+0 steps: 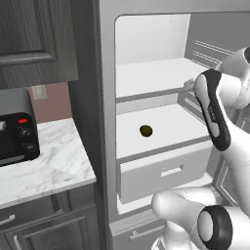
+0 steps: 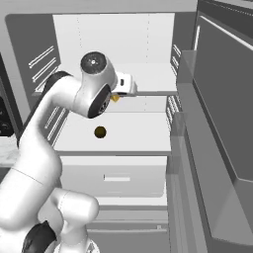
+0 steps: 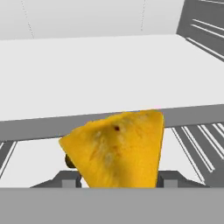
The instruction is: Take the cheese, fish, and avocado from the fridge and place them on the plate on the dining counter to create an appetizer plate.
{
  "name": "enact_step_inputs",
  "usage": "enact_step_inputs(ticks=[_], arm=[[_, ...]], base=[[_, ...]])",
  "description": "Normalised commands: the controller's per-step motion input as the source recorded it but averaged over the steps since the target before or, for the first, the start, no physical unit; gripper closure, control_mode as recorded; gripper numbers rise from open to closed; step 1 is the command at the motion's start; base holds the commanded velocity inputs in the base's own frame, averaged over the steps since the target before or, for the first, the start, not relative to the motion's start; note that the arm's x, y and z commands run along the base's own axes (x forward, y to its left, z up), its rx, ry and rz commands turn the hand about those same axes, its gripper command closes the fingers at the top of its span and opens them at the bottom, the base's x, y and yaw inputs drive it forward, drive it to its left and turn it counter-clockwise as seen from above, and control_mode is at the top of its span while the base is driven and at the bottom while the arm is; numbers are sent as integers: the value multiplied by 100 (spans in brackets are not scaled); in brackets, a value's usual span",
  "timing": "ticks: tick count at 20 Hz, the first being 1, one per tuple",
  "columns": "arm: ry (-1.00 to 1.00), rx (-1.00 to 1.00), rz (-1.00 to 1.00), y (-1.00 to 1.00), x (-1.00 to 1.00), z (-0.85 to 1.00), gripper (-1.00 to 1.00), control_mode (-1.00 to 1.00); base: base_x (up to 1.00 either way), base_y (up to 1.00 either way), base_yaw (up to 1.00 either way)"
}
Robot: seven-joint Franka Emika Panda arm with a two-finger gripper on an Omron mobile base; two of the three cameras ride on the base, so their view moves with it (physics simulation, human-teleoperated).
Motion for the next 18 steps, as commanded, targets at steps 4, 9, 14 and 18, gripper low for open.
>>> enact_step_inputs(ticks=[4,9,14,18], arm=[[0,-2,1,78,-100,-1,100,-100],[0,0,6,50,-100,-13,100,-100],[6,0,2,2,-80,-12,100,100],[0,0,0,0,0,0,100,100]], base=[[0,0,0],[0,0,0],[-20,-5,0],[-100,-37,0]])
